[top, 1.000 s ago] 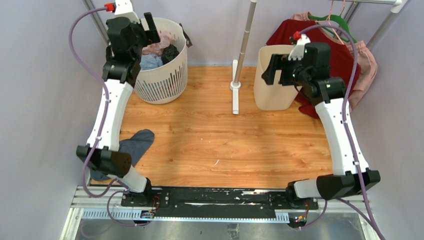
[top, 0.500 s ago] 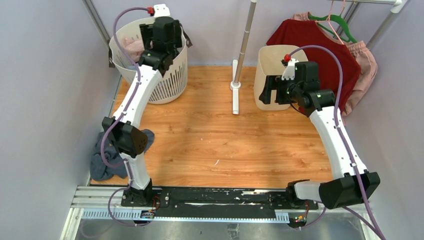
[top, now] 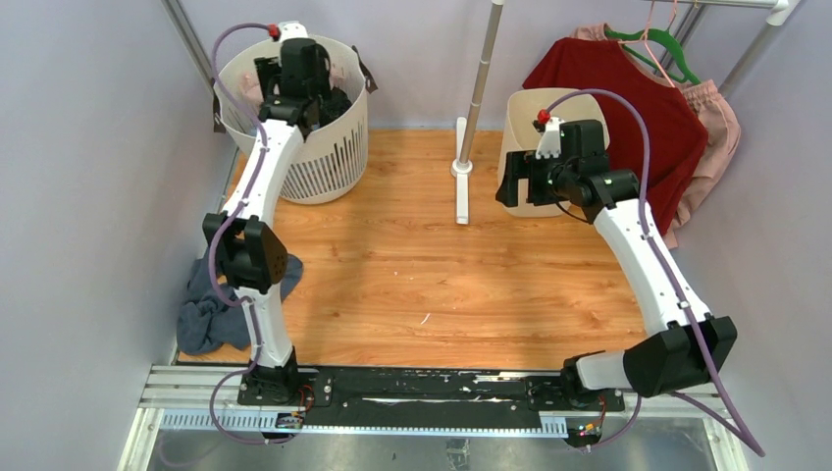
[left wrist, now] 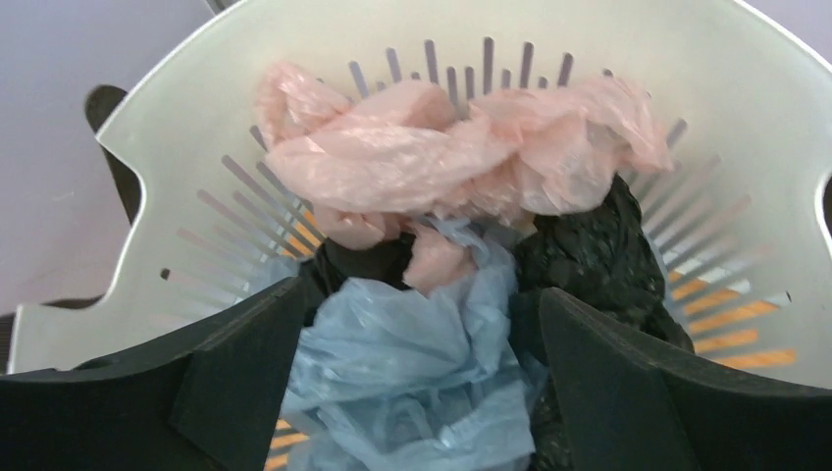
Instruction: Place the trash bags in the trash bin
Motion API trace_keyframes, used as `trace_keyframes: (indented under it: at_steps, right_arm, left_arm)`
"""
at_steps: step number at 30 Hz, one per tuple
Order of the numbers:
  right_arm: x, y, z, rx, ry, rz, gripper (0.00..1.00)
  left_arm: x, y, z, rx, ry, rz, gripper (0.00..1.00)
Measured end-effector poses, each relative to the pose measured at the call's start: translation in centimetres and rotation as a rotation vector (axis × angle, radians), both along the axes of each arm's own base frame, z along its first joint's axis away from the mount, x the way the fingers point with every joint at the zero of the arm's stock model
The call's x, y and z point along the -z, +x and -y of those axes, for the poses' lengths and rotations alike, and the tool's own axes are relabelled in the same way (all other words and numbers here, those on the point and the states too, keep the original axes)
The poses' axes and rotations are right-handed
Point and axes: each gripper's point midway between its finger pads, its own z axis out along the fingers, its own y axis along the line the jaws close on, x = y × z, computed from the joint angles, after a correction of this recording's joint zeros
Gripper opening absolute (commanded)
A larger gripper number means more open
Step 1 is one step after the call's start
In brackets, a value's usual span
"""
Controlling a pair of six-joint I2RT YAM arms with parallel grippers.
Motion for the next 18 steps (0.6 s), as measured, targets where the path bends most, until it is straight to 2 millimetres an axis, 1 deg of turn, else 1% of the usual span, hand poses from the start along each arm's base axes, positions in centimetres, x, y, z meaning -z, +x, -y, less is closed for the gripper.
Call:
trace_keyframes:
  at_steps: [2,3,4,5,6,7,8,10,11,12,13,14,15,16,18]
  right_arm:
    - [0.5,0.1,-0.4,-0.011,-0.007,-0.014,0.94]
    - [0.7,0.1,-0.5,-0.015,-0.01,-0.018,0.94]
    - [0.9,0.2,-0.7,-0.018,-0.014,-0.023,0.94]
    - [1.1,0.2,-0.9,-0.023,-0.017,-0.028,0.94]
    - [1.4,0.2,-1.1,-0.028,-0.019,-0.034,0.94]
    - [1.7,0.3,-1.3,-0.032,-0.027,-0.041,0.94]
    - [2.0,0.3,-1.6,-0.039,-0.034,-0.049,0.94]
    - [2.8,0.4,-2.2,-0.056,-0.049,-0.066,0.94]
    - [3.2,0.4,-2.5,-0.065,-0.06,-0.076,0.94]
    - [3.6,0.3,-2.8,-0.072,-0.07,-0.085,0.94]
    - [3.9,0.2,-2.9,-0.078,-0.076,-0.093,0.94]
    - [4.2,0.1,-3.1,-0.084,-0.085,-0.103,0.94]
    - [4.2,0.0,-3.2,-0.088,-0.089,-0.109,0.94]
    - [4.2,-0.1,-3.4,-0.091,-0.094,-0.112,0.94]
    - [3.8,0.0,-3.5,-0.091,-0.099,-0.105,0.94]
  left_arm:
    - [-0.6,0.4,-1.4,0.023,-0.021,0.009,0.81]
    - [-0.7,0.6,-1.5,0.04,-0.028,0.012,0.77]
    - [-0.9,0.7,-1.5,0.074,-0.035,0.011,0.79]
    - [-1.0,0.7,-0.9,0.125,-0.037,0.008,0.93]
    - [-1.0,0.6,-0.1,0.17,-0.038,0.004,0.99]
    - [-0.9,0.1,0.9,0.23,-0.025,-0.004,1.0]
    - [-0.9,-0.5,2.4,0.285,-0.008,-0.016,1.0]
    - [-1.7,-2.2,5.4,0.401,0.037,-0.015,1.0]
    - [-2.4,-2.9,6.4,0.443,0.056,-0.006,1.0]
    - [-3.7,-3.8,7.9,0.5,0.076,0.017,1.0]
    - [-5.4,-4.4,8.8,0.542,0.096,0.055,1.0]
    - [-7.2,-4.9,9.0,0.566,0.11,0.098,0.99]
    - [-9.1,-5.2,8.5,0.57,0.12,0.142,0.98]
    - [-11.5,-5.2,7.2,0.556,0.125,0.196,1.0]
    - [-14.4,-4.8,4.7,0.521,0.129,0.262,1.0]
